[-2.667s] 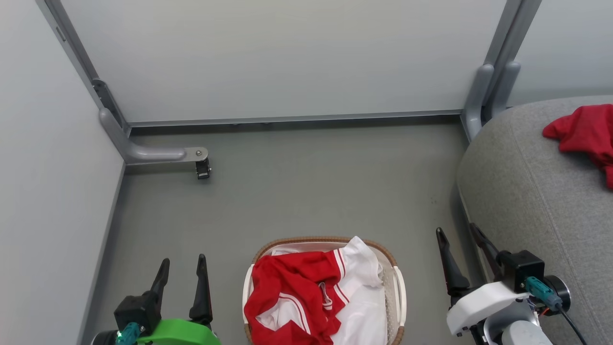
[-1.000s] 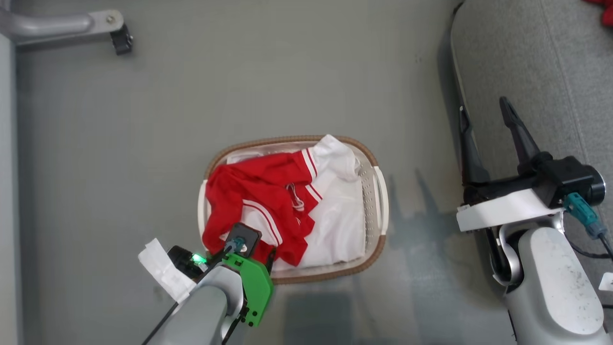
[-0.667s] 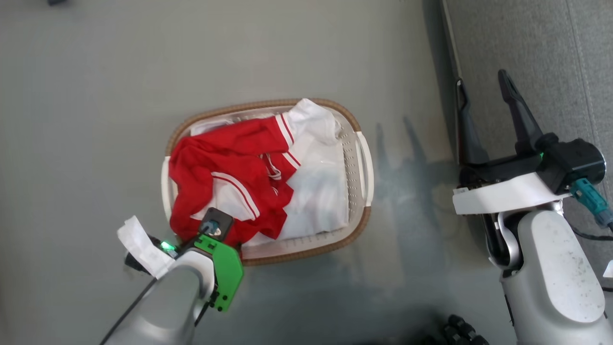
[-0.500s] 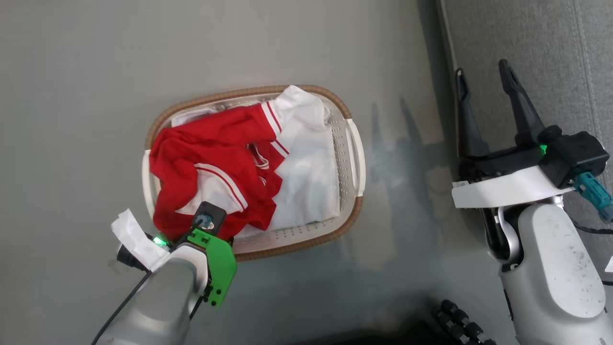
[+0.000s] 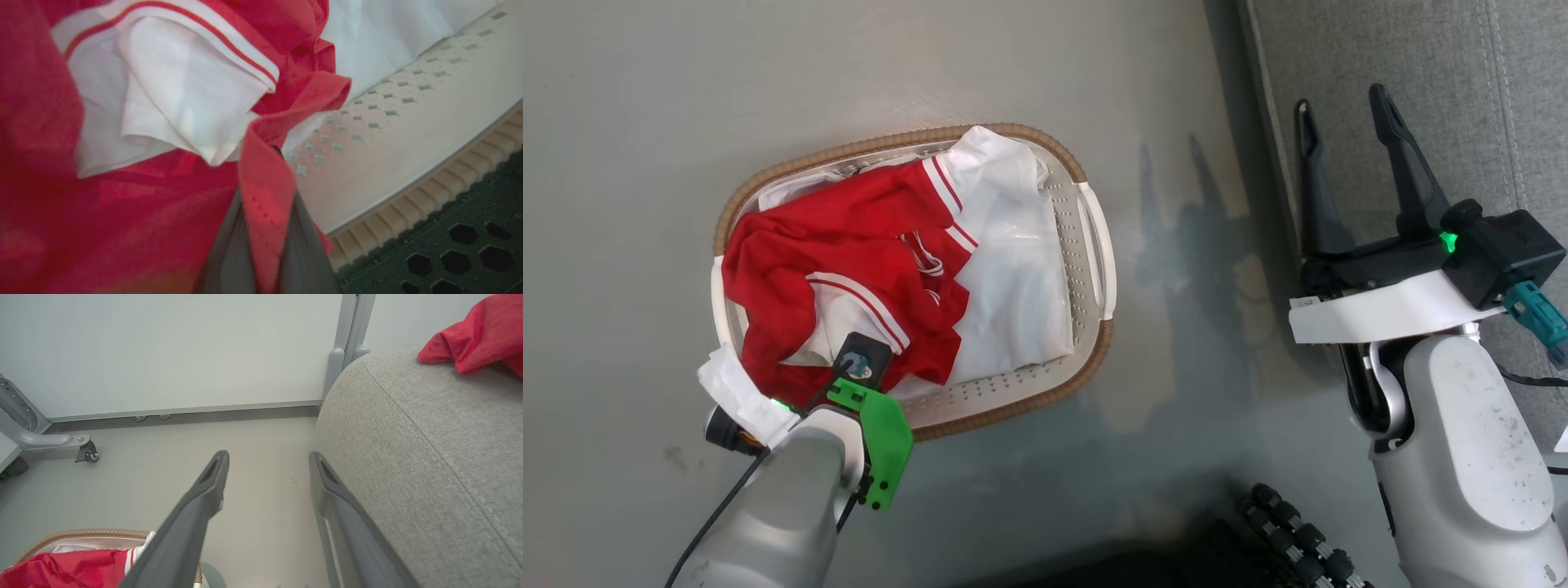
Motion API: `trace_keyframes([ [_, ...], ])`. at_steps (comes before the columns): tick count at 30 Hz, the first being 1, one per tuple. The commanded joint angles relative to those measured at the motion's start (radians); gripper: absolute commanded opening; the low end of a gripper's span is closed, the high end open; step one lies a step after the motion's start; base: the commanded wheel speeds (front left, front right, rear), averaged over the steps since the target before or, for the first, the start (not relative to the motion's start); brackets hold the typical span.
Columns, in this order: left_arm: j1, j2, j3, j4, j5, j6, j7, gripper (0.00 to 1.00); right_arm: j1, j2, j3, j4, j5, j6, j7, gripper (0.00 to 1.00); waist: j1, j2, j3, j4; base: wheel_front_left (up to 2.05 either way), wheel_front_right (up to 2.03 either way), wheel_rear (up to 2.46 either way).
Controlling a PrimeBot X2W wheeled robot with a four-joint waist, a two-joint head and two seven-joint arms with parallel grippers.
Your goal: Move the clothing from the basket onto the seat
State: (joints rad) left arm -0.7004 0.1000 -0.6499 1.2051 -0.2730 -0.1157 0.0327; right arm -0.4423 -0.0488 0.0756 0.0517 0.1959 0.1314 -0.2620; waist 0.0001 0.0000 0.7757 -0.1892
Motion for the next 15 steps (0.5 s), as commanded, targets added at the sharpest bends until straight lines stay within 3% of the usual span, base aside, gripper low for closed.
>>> trace_keyframes([
  [1,-0.021,-0.001,-0.001,0.004,-0.009,-0.002,-0.012,0.00,-0.011,-0.003,-0.002,0.003,0.005,-0.001,-0.004,1.00,-0.0001,0.0000,-0.007,0.002,0.00,0.00,0.00],
  [15,-0.026,-0.020,-0.017,-0.026,-0.044,-0.012,-0.151,0.00,0.031,-0.003,-0.024,0.047,-0.017,-0.001,-0.004,1.00,-0.0001,0.0000,-0.165,0.053,0.00,0.00,0.00],
])
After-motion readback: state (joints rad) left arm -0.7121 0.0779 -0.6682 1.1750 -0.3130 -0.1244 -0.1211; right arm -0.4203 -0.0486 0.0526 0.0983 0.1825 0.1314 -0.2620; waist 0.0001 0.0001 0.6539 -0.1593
